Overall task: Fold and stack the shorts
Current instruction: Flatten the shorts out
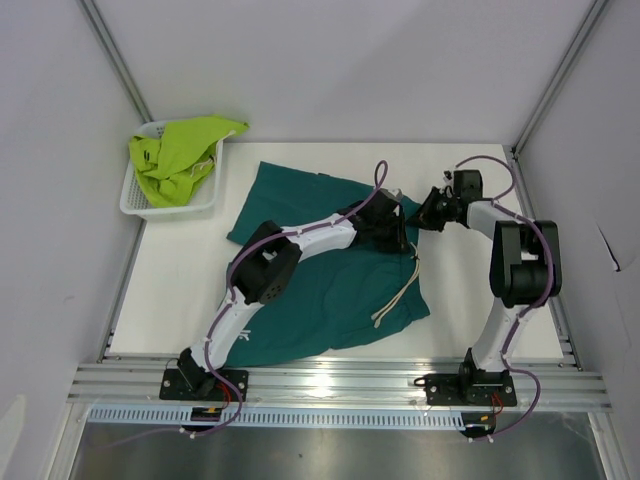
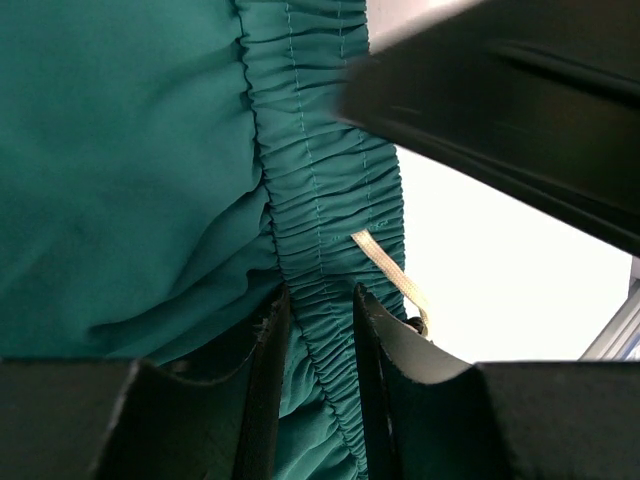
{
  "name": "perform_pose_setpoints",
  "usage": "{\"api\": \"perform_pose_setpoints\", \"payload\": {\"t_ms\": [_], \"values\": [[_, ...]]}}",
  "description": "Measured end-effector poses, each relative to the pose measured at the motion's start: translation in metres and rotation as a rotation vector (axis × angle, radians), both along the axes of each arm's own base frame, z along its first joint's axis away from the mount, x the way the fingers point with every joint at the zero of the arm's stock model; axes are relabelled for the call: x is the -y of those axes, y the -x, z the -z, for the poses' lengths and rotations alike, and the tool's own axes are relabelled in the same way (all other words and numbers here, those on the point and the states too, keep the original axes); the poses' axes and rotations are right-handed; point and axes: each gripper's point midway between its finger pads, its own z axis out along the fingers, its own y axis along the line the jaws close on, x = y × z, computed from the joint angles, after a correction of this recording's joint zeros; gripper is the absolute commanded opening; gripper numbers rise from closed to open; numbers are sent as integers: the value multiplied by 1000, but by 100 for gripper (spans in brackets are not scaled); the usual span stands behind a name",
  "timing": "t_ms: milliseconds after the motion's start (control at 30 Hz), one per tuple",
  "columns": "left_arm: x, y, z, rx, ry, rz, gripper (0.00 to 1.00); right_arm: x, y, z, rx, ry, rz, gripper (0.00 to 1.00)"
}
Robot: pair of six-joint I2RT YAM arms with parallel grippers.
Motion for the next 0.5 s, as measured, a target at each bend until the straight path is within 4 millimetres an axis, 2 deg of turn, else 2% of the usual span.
{"api": "perform_pose_setpoints", "payload": {"t_ms": [100, 200, 500], "values": [[0, -1, 0, 3, -4, -4, 35, -5, -6, 22, -61, -39, -22, 3], [-1, -1, 1, 11, -15, -11, 35, 0, -13, 46, -135, -58, -8, 5], [-4, 1, 1, 89, -135, -54, 35, 20, -42, 48, -174, -39, 53, 5]]}}
